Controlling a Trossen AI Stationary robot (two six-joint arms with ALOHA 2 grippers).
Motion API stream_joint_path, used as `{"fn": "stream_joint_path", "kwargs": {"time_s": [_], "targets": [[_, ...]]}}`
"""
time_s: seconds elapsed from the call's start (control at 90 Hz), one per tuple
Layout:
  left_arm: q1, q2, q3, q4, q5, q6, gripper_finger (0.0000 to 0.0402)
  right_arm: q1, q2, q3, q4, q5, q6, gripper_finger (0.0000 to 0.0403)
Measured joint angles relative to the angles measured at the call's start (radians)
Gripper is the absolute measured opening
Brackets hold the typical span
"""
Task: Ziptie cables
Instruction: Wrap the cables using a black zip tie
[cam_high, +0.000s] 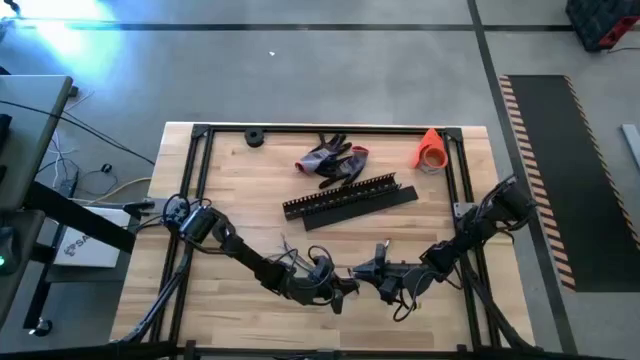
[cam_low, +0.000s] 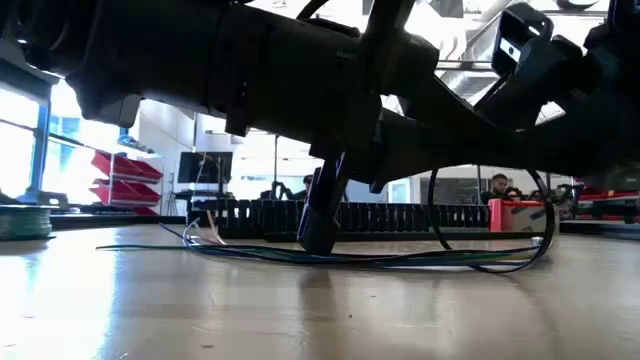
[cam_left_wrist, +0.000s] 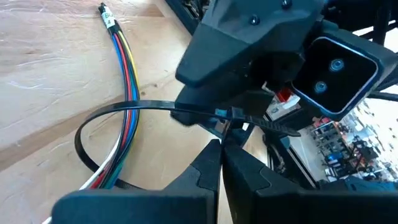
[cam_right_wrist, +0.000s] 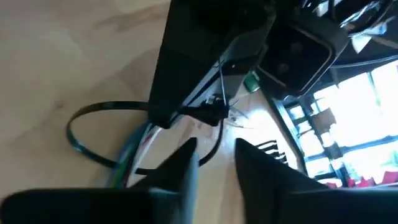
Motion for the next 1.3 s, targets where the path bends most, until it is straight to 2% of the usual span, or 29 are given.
{"fn": "stream_joint_path", "kwargs": {"time_s": [0.111,0.222,0.333,0.478,0.544,0.644,1.089,1.211,1.3], "targets": [[-0.003,0.000,0.000,-0.001,0.020,0.006,0.0000,-0.032,0.000,0.000,-0.004,-0.085,0.097,0.0144],[-0.007,0.000,0.000,0.000,0.022,0.014,0.0000,-0.063,0.000,0.000,0.001,-0.179,0.145,0.0140],[-0.010,0.000,0.000,0.000,0.022,0.014,0.0000,-0.082,0.000,0.000,0.000,-0.219,0.150,0.0103],[-0.011,0.000,0.000,0.000,0.037,0.014,0.0000,-0.099,0.000,0.000,0.009,-0.256,0.149,0.0020],[-0.011,0.000,0.000,0.000,0.045,0.014,0.0000,-0.100,0.000,0.000,0.015,-0.270,0.137,0.0008],[-0.011,0.000,0.000,0.001,0.043,0.004,0.0000,-0.096,0.000,0.000,0.040,-0.264,0.108,0.0004],[-0.011,0.000,0.000,-0.001,0.042,-0.031,0.0000,0.035,0.000,0.000,0.100,-0.112,-0.213,0.0000],[-0.010,0.000,0.000,-0.002,0.049,-0.008,0.0000,0.028,0.000,0.000,0.093,-0.106,-0.187,0.0000],[-0.008,0.000,0.000,-0.002,0.034,0.005,0.0000,0.015,0.000,0.000,0.071,-0.050,-0.134,0.0002]]}}
